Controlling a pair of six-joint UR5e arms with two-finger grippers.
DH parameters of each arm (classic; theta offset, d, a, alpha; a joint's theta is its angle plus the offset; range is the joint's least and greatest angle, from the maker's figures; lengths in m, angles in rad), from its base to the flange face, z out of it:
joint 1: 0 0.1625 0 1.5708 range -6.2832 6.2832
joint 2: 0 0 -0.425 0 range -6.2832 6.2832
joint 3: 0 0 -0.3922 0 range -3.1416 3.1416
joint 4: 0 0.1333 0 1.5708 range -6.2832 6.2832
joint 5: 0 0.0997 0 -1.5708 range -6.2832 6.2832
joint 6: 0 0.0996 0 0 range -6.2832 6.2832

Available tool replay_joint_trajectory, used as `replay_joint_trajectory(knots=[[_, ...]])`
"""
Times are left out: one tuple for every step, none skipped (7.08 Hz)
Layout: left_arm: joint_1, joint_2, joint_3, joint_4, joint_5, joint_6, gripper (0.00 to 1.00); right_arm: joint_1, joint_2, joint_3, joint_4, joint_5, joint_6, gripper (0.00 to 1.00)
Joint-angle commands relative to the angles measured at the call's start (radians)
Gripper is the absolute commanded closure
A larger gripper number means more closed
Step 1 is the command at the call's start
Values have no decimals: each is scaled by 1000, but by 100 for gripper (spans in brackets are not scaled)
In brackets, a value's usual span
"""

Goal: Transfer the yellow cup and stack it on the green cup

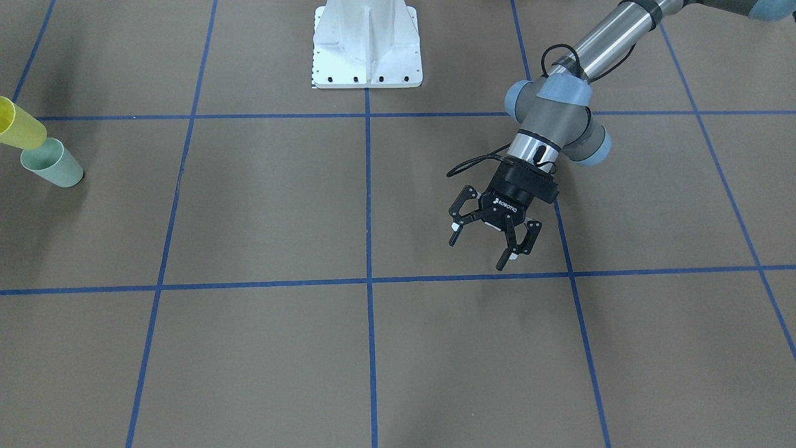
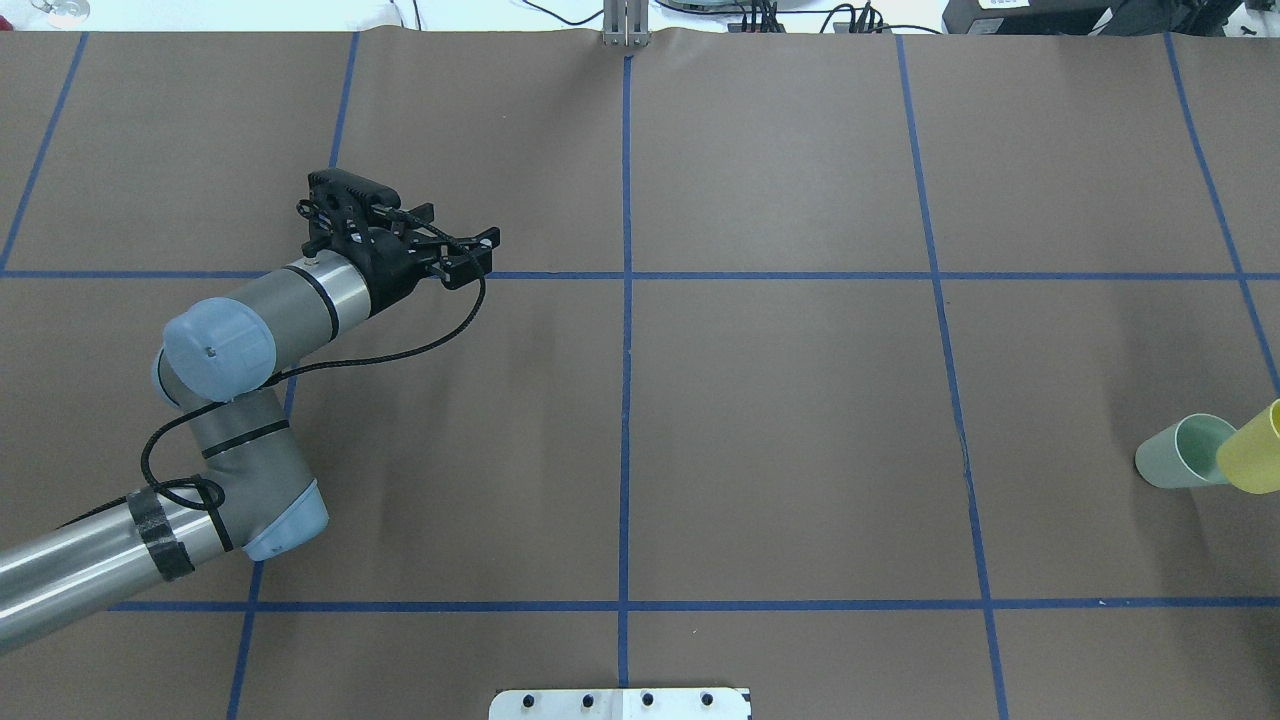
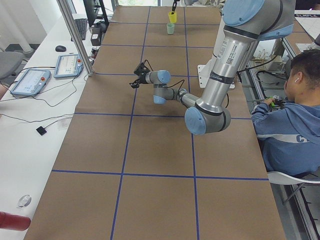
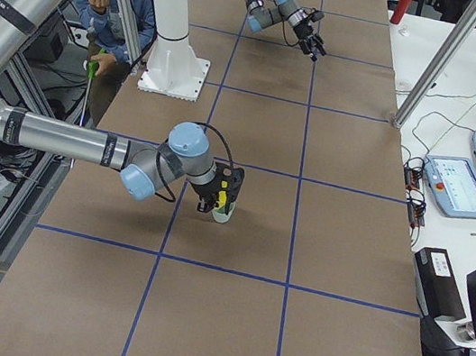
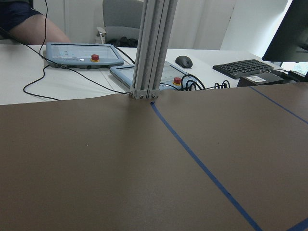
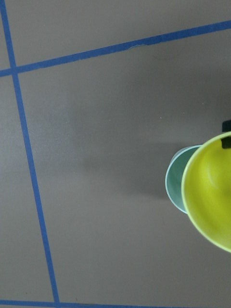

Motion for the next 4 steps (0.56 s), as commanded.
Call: replay_joint_trajectory(knots=[[0, 2, 1, 0, 0, 1, 0, -16, 18, -14, 1, -9, -5, 100], [2, 2, 1, 0, 0, 1, 0, -16, 32, -26, -1, -9, -9, 100], [2, 2, 1, 0, 0, 1, 0, -17, 35, -31, -1, -9, -9, 100], [5, 1, 1, 0, 0, 1, 0, -20, 39, -37, -1, -9, -11, 100]])
